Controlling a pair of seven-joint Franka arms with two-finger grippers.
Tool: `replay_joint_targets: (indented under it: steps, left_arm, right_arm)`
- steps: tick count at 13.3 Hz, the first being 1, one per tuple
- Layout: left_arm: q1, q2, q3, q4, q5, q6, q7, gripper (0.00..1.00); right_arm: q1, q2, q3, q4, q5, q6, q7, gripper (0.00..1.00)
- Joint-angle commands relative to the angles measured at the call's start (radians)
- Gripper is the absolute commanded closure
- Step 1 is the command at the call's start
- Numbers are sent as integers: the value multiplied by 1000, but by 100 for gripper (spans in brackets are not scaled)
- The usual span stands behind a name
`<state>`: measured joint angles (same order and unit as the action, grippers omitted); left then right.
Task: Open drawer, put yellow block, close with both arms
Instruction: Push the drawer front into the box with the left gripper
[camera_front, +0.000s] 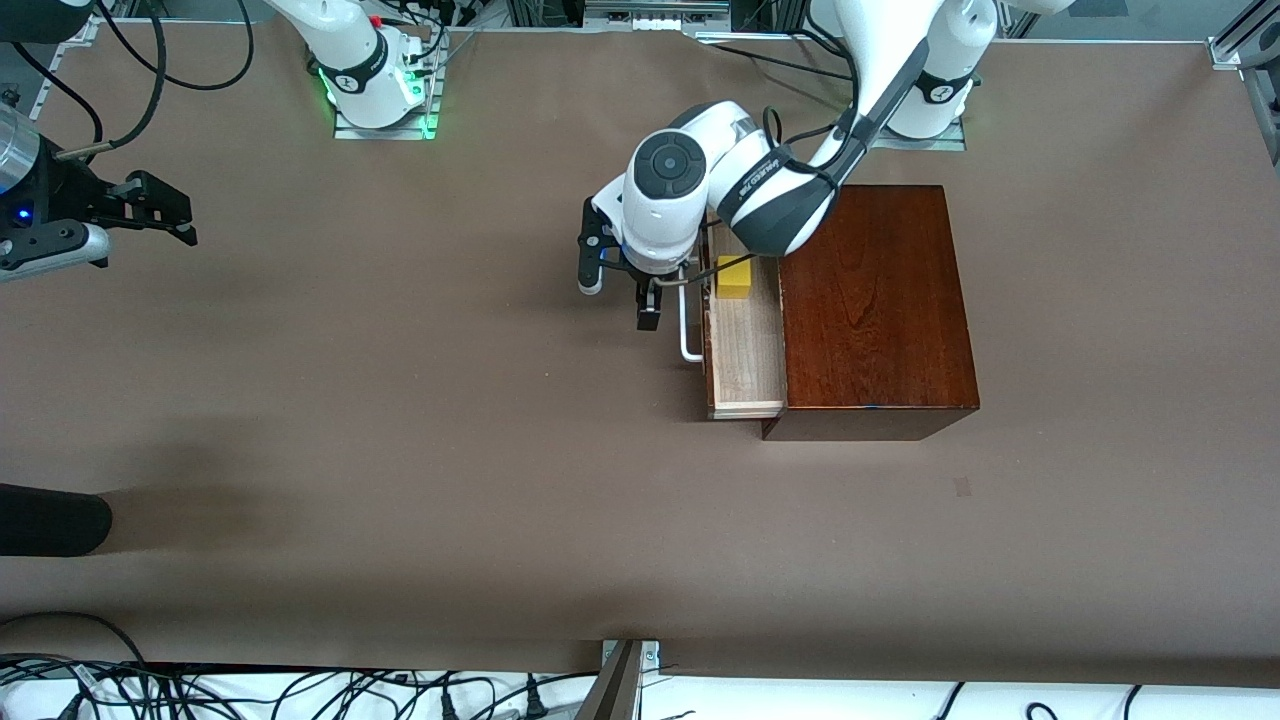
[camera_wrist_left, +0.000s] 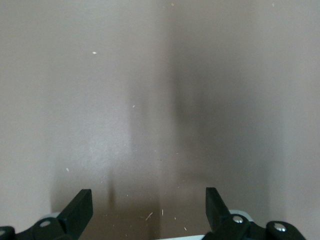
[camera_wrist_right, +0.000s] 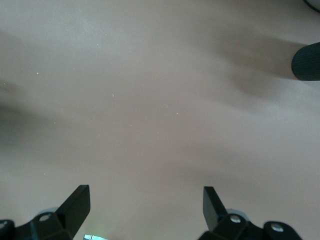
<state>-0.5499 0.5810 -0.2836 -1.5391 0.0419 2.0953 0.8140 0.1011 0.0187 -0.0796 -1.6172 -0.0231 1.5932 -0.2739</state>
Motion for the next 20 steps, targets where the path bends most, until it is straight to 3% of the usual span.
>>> replay_joint_targets:
  steps: [1, 12, 16, 20]
  left_arm:
    - [11, -6, -3, -27, 19, 8, 103, 0]
    - [16, 59, -3, -35, 18, 25, 139, 0]
    - [18, 56, 7, -32, 19, -165, 116, 0]
    - [47, 49, 29, -32, 64, -216, 131, 0]
  right_arm:
    - [-7, 15, -6, 34, -6, -9, 10, 0]
    - [3, 20, 18, 62, 32, -27, 31, 0]
    - [3, 20, 18, 62, 32, -25, 33, 0]
    - [2, 21, 18, 62, 34, -24, 32, 0]
